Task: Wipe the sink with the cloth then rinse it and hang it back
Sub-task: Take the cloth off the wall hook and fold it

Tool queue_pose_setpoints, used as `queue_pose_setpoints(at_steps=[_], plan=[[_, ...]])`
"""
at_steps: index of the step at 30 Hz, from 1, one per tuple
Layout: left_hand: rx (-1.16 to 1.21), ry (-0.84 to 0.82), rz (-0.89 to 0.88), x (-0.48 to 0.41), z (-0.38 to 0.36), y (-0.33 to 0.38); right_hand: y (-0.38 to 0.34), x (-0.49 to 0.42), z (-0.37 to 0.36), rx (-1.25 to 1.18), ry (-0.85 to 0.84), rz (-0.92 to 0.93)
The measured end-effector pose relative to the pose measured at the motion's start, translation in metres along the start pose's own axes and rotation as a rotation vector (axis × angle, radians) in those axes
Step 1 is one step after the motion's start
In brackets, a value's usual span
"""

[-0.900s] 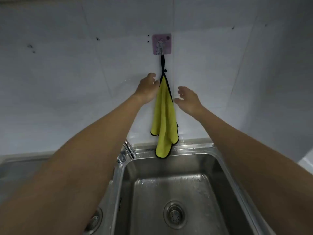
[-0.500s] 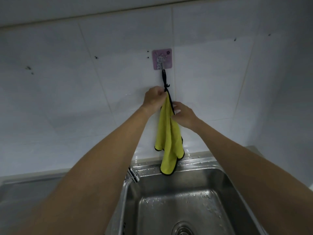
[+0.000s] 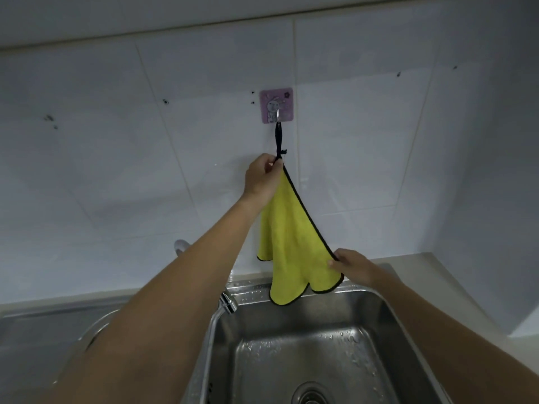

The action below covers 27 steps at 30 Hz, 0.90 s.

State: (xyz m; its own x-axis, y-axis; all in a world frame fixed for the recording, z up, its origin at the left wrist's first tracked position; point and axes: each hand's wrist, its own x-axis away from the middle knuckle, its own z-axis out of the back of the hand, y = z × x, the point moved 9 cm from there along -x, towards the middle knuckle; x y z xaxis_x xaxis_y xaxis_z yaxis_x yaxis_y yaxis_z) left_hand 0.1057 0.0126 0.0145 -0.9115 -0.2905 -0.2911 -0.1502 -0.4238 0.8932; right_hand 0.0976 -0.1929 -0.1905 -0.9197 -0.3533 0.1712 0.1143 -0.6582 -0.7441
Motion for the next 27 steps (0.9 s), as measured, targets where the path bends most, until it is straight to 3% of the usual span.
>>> queue_pose_setpoints(at_steps=[13,20,24,27], plan=[[0.108,0.334,-0.191,-0.010,0.053,0.078,-0.047,0.029,0.085,-0.214,0.391,0.095],[0.058,0.398,-0.335,0.021,0.071,0.084,-0.046,0.041,0.077,-0.191,0.114,0.128],[0.005,0.359,-0.285,0.041,0.069,0.064,-0.034,0.060,0.092,-0.111,0.229,0.113],[0.024,0.327,-0.089,0.048,0.070,0.037,-0.036,0.076,0.097,-0.173,0.234,0.112]])
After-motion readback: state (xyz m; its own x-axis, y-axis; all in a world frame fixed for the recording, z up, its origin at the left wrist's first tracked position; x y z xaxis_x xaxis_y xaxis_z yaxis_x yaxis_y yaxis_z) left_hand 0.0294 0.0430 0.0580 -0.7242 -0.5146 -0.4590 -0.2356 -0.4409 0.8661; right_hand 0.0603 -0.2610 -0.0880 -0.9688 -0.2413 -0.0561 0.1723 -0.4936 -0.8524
